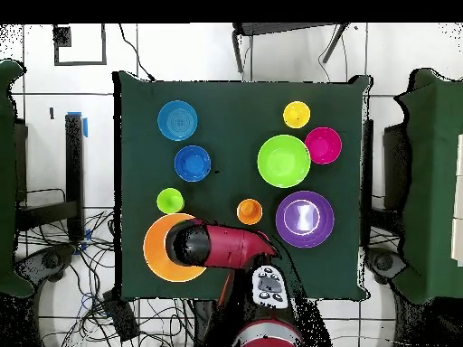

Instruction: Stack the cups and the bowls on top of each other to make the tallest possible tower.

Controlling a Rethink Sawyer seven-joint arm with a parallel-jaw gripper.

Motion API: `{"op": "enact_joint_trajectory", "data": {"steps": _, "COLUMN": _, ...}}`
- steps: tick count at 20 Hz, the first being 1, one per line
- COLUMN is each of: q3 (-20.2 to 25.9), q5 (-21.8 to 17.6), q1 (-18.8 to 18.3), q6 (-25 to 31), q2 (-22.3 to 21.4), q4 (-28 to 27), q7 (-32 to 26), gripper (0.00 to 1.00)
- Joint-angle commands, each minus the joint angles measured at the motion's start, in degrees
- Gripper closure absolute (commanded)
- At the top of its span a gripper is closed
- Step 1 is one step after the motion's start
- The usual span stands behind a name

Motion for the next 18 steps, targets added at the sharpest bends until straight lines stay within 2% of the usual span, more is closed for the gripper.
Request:
{"op": "enact_joint_trajectory", "data": {"steps": 1, "q3": 6.90, "q5": -2.35, "q1": -2.23, "q6": -5.15, "q2": 4.16, "q4": -3.88, "q7": 4.67, "gripper": 0.00}}
{"op": "enact_joint_trajectory", "data": {"steps": 9, "q3": 6.45, "q5": -2.57, "q1": -1.96, "q6": -6.34, "q2": 5.67, "q4": -4.79, "q7": 5.07, "gripper": 0.00}}
{"op": "enact_joint_trajectory", "data": {"steps": 11, "q3": 7.43, "q5": -2.46, "q1": -2.88, "q6": -4.96, "q2": 6.64, "q4": -5.31, "q7": 4.03, "gripper": 0.00}}
{"op": "enact_joint_trajectory", "data": {"steps": 18, "q3": 7.54, "q5": -2.06, "q1": -2.73, "q6": -0.50, "q2": 9.82, "q4": -7.13, "q7": 3.03, "gripper": 0.00}}
